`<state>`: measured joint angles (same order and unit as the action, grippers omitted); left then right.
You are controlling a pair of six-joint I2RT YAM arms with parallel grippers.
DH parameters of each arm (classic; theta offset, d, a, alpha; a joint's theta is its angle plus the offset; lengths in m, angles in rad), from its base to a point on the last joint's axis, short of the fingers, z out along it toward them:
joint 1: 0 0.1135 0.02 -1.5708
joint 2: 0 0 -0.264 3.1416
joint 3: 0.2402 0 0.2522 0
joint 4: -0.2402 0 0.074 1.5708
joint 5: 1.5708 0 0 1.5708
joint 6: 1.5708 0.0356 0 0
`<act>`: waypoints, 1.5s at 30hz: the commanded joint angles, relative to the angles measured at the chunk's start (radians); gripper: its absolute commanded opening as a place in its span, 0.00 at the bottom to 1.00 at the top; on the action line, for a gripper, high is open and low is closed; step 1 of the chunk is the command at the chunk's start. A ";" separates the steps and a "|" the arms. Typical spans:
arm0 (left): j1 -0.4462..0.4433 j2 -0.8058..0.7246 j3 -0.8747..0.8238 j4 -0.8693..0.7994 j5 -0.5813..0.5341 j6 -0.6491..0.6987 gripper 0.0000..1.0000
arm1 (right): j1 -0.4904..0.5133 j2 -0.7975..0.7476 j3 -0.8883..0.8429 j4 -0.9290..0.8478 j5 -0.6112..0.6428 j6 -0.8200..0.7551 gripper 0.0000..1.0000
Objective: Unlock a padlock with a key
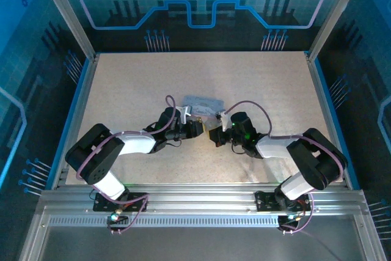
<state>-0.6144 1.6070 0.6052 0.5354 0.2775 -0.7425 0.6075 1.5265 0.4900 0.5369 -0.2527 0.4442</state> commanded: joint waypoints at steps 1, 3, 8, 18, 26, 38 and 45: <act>-0.018 -0.030 0.021 0.014 0.074 0.012 0.28 | -0.018 0.007 0.038 0.098 0.002 0.011 0.04; -0.019 -0.028 0.022 0.015 0.075 0.010 0.28 | -0.017 0.010 0.044 0.101 0.002 0.010 0.04; -0.022 -0.024 0.029 0.011 0.075 0.010 0.28 | -0.017 0.024 0.077 0.109 -0.001 0.016 0.04; -0.027 -0.010 0.033 0.023 0.080 -0.003 0.28 | -0.011 0.037 0.110 0.146 -0.017 0.054 0.04; -0.030 0.039 0.021 0.070 0.080 -0.026 0.28 | 0.003 0.043 0.029 0.175 0.037 0.123 0.04; -0.034 0.130 -0.008 0.150 0.072 -0.047 0.33 | 0.071 0.110 -0.057 0.243 0.140 0.285 0.04; -0.033 0.112 -0.026 0.136 0.041 -0.031 0.43 | 0.090 0.154 -0.085 0.280 0.151 0.371 0.04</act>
<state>-0.6327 1.7378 0.5934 0.6331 0.2852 -0.7868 0.6800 1.6596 0.4164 0.7502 -0.1333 0.7528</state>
